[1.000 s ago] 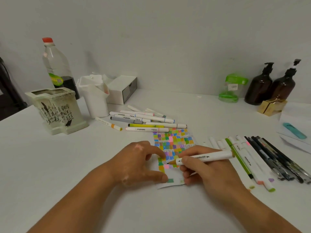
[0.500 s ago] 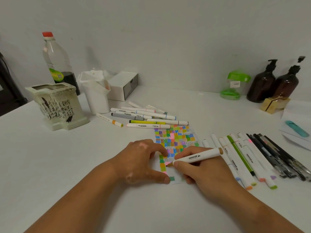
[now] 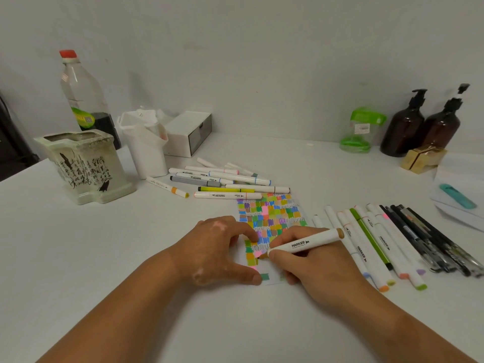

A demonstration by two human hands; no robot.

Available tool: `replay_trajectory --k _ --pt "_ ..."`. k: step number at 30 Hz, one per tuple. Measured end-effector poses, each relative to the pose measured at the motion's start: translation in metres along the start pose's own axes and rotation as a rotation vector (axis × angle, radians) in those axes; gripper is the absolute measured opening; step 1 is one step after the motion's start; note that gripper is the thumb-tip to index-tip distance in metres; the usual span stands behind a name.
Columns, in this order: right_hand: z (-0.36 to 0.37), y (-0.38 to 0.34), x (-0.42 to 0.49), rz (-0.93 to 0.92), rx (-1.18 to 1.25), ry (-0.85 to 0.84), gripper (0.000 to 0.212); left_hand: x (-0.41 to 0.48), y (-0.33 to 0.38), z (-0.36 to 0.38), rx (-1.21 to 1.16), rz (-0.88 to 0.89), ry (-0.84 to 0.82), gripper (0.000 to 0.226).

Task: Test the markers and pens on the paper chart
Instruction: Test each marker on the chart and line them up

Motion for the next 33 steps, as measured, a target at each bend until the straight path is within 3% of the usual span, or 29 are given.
replay_trajectory --k 20,23,25,28,30,33 --pt "0.0 0.002 0.0 -0.019 0.036 0.024 0.009 0.0 0.0 0.001 0.01 -0.029 -0.01 0.073" --pt "-0.002 0.003 -0.002 -0.06 0.133 0.076 0.011 -0.001 0.0 -0.001 -0.011 -0.021 0.022 0.068" --pt "-0.009 0.004 -0.002 -0.079 0.236 0.137 0.012 -0.002 0.0 -0.004 -0.154 -0.021 0.113 0.05" --pt "-0.022 0.006 0.0 -0.067 0.359 0.204 0.009 -0.001 -0.001 -0.009 -0.601 -0.024 0.23 0.014" --pt "-0.03 0.008 0.002 -0.064 0.402 0.222 0.009 -0.001 -0.001 -0.009 -0.801 0.006 0.259 0.02" --pt "-0.037 0.012 0.003 -0.052 0.496 0.21 0.013 -0.002 0.005 -0.003 -0.956 0.057 0.177 0.031"
Point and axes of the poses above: each hand's wrist, its own x-axis towards the middle knuckle, its own z-axis out of the palm, y = z × x, the point moved 1 cm from there along x, towards the middle knuckle, and after that the axes turned 11 degrees about -x, right-handed, at the moved point
